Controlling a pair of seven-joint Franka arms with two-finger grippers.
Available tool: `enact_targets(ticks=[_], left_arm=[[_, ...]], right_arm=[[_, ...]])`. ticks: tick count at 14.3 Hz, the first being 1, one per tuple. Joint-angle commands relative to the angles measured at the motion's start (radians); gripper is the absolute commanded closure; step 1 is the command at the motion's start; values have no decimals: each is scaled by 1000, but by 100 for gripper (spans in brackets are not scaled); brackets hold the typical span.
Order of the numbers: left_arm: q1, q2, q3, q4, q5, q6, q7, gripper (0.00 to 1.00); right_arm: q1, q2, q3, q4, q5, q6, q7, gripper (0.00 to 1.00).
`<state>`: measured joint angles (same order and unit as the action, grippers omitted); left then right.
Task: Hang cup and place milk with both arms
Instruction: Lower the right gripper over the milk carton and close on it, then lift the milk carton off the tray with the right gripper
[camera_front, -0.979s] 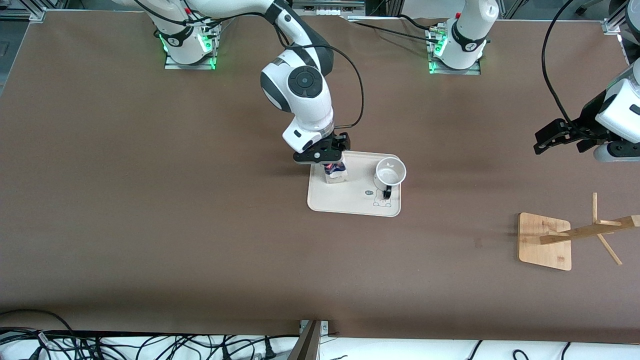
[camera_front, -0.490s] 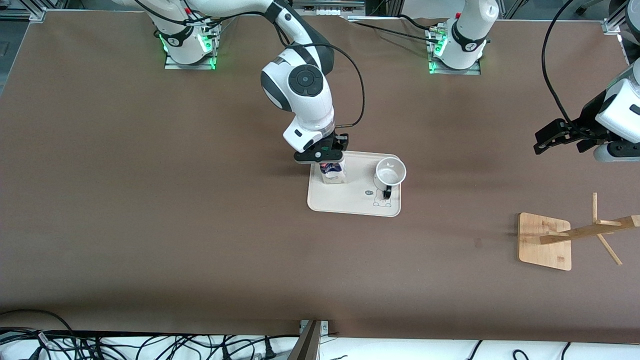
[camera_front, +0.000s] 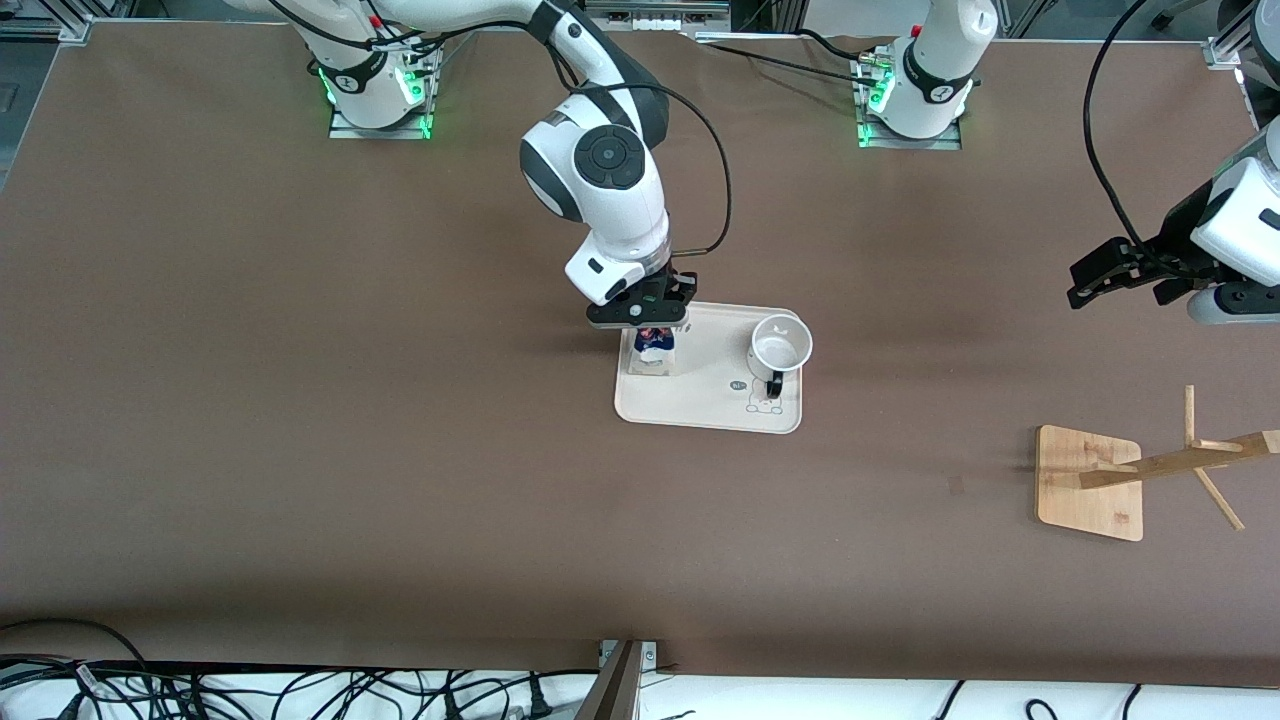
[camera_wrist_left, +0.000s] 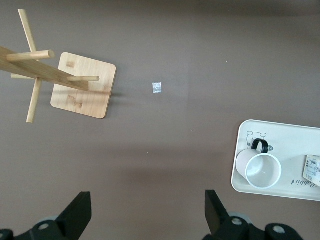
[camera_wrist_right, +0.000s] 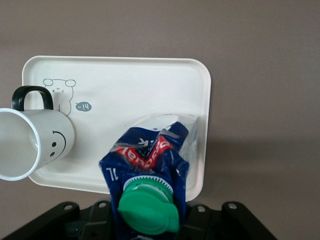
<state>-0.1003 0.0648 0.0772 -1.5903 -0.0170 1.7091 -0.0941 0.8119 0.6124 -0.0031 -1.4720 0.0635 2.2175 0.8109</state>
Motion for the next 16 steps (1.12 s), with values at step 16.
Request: enact_targets(ticks=[16], left_arm=[[2,12,-5,30,15,-16,-9,0]], right_arm=[[35,-229,-247,210,-33,-568,-61,76]])
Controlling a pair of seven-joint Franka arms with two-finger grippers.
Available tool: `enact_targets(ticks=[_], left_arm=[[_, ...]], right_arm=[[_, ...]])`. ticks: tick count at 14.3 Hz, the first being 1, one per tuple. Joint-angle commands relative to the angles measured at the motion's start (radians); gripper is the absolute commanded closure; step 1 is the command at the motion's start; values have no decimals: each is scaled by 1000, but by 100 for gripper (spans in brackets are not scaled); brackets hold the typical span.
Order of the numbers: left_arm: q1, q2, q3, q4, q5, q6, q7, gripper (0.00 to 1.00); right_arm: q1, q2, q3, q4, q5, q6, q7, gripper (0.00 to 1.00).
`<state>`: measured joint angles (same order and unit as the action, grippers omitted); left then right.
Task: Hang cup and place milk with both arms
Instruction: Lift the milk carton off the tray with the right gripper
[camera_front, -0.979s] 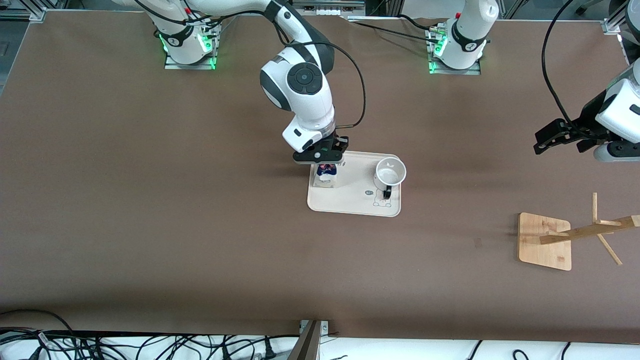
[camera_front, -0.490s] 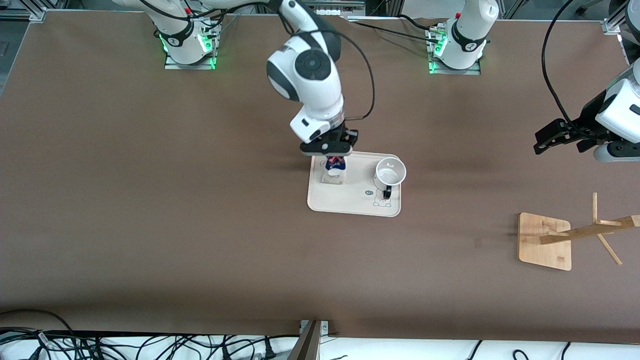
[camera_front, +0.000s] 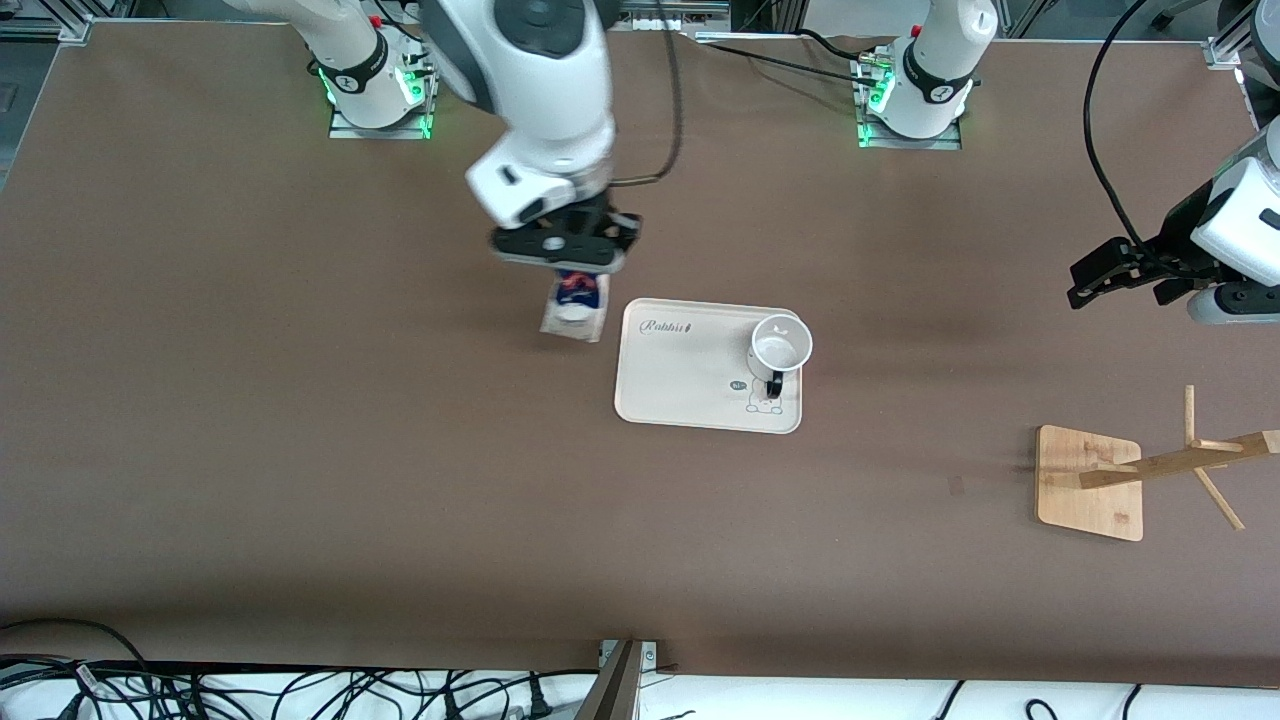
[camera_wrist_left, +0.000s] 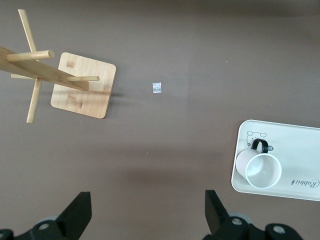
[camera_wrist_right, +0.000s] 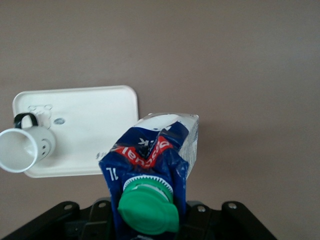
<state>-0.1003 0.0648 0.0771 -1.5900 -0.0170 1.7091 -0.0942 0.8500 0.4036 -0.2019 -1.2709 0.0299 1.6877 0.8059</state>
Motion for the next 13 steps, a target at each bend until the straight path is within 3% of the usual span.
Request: enact_targets(ticks=[1,3,6,10,13], left_arm=[[2,12,-5,30,15,-16,-9,0],[2,12,-5,28,15,-16,-9,0],[2,16,-5,24,15,-14,-6,0],[-4,32,-7,25,-6,9,10,0],[-53,65,-10,16,-24,58,7,0]], right_arm=[[-18,-38,-72,2,2,-83,-106,76],[-49,-42,-102,-10,16,-143,-178,76],[-51,-63,-203,-27,39,-215,-317,76],[-52,-115,-376,-30,41,-353,-609,76],[-51,-129,-506,-82,53,-364,-758,76]])
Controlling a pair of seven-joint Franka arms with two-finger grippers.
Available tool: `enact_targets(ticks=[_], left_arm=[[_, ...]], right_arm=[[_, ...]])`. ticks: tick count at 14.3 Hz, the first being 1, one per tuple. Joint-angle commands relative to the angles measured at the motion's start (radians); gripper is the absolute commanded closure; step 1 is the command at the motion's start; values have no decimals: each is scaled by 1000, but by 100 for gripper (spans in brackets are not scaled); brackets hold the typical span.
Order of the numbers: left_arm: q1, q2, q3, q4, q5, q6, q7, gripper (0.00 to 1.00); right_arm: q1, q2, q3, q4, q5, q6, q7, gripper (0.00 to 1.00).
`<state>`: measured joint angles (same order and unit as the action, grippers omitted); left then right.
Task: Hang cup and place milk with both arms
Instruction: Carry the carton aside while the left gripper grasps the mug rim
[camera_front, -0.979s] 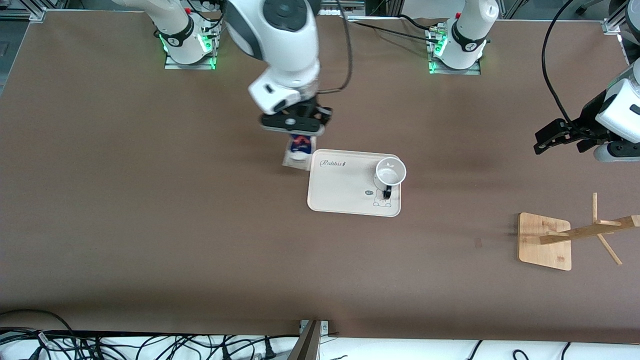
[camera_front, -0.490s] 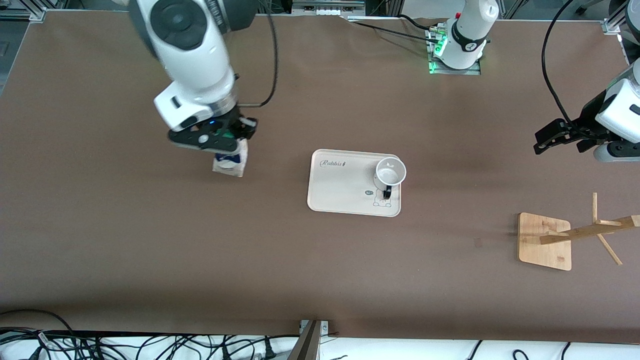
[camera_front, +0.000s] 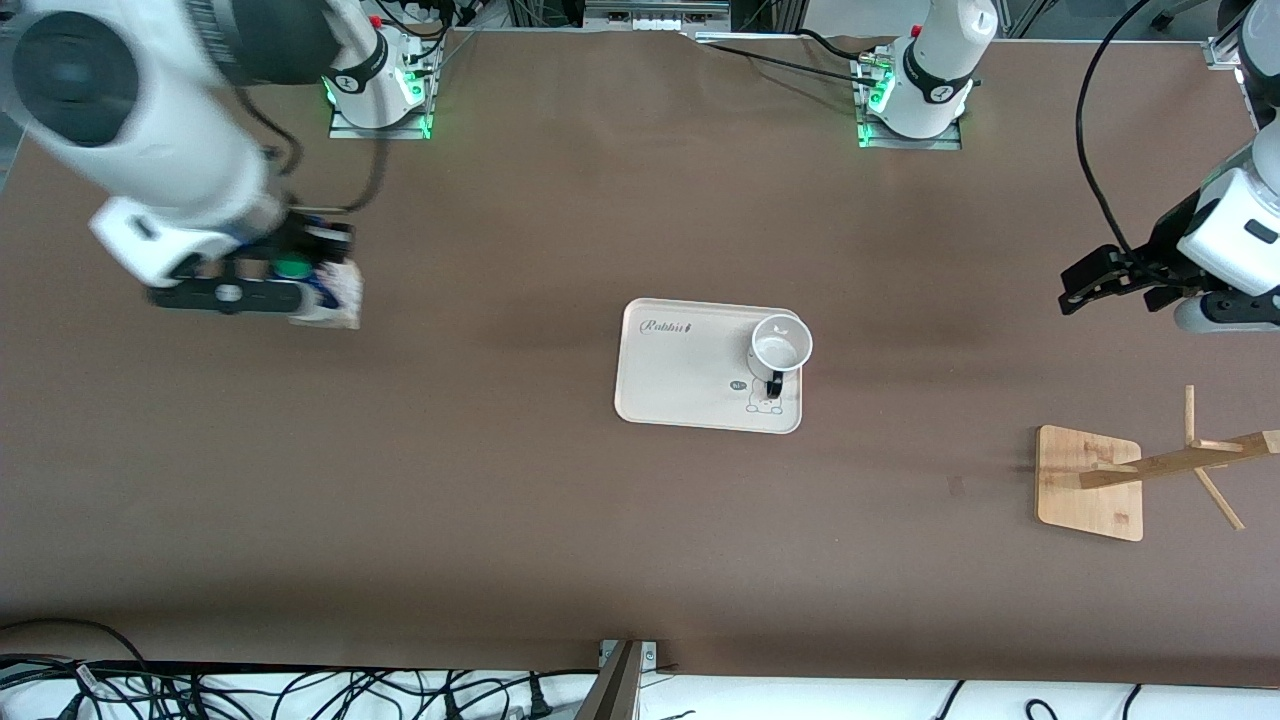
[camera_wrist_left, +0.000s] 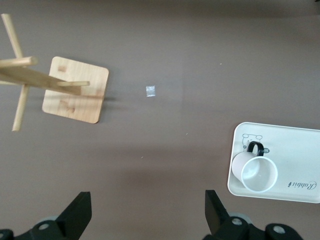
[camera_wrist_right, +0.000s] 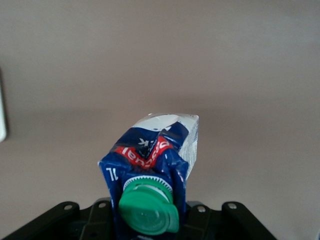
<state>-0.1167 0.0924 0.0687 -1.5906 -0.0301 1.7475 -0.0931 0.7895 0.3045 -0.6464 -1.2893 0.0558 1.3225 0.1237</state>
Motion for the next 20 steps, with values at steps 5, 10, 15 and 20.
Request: enact_targets(ticks=[5,10,15,20], left_arm=[[-72,144,-20,3,-21,23,32,0],[-135,285,-53,0,-62,40,0,0],[-182,314,-122,-143,-93,222,-86,0],[-250,383,-196,-149,-93,319,-275,0]], right_arm=[[10,-140,-140,-332,52,229,-113,76],[10,-166,-147,-447,113,381,-111,76],[10,-182,-150,-611,130,602,-121,76],[10,-229,-148,-755,131,771,-125,76]])
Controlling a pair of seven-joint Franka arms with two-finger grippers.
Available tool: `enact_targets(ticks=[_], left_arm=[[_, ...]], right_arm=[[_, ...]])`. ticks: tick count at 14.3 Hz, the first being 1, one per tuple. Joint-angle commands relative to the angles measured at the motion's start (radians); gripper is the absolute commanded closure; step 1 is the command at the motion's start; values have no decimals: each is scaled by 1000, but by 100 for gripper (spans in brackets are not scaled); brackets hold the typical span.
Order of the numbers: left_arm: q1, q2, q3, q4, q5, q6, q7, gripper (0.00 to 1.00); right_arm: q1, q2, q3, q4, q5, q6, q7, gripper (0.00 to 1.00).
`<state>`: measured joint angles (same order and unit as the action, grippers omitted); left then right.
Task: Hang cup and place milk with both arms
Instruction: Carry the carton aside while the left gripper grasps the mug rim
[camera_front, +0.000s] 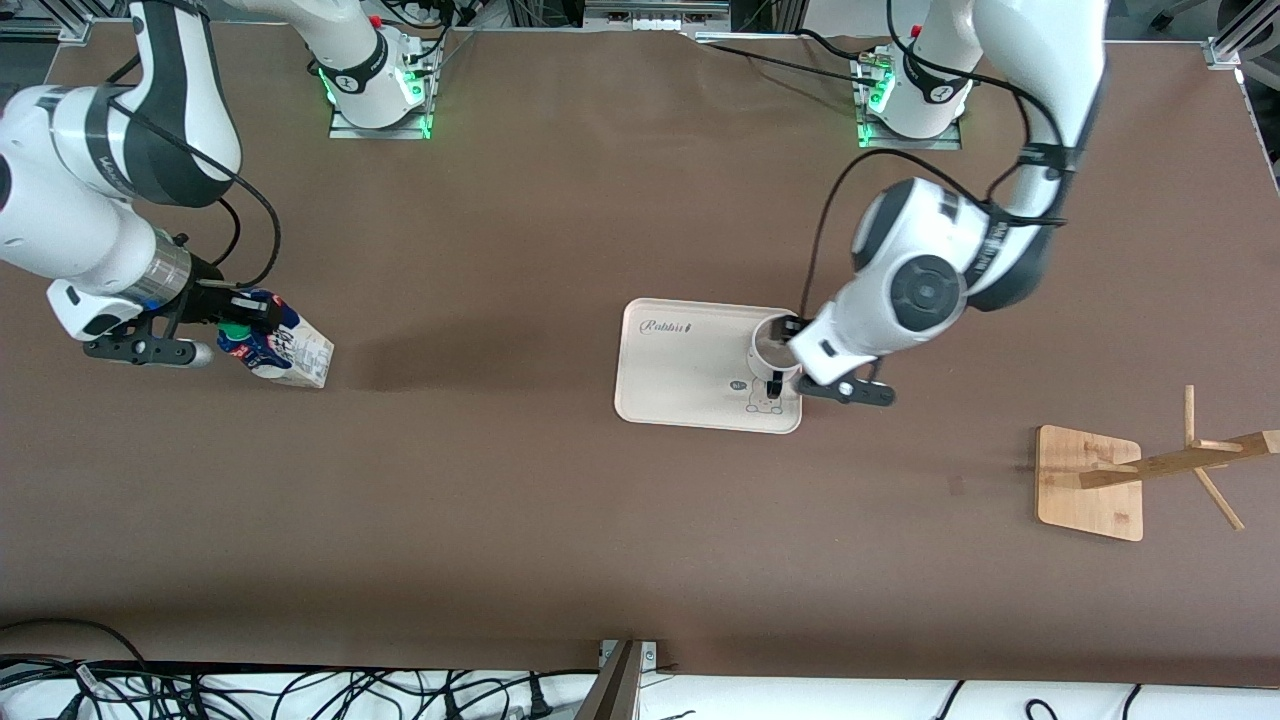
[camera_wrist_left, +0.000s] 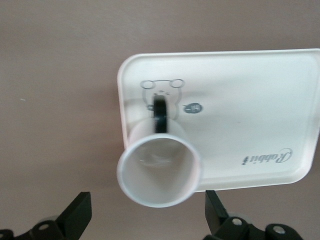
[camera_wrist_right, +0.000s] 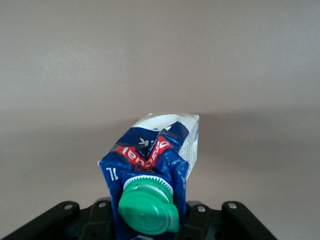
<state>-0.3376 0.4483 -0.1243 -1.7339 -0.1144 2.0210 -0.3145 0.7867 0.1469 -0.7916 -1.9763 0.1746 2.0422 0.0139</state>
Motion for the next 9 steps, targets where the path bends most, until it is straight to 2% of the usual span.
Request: enact_targets(ticks=[1,3,4,6,7,8,9], left_arm=[[-44,47,-3,-10,-2,70,-60,0],[-54,72,-3,-24,-1,120,-61,0],[-57,84,-3,-26,-1,142,-60,12],[-67,108,-3,-20,7,148,-57,69],[-67,116,-3,-13,7,148,-55,90],[-67,116,-3,-12,7,148,-54,100],[-67,116,-3,-12,7,148,-51,100]], right_arm=[[14,-75,-3,-88,13,78,-18,76],[14,-81,3,-140,34,150,-34,76],[14,-81,5,-168,39,194,-41,76],[16,-84,5,-216,39,255,-58,76],[16,-90,8,-234,39,278,-58,76],[17,-95,8,-251,39,300,-60,76],[19,-98,9,-263,40,321,-60,76]])
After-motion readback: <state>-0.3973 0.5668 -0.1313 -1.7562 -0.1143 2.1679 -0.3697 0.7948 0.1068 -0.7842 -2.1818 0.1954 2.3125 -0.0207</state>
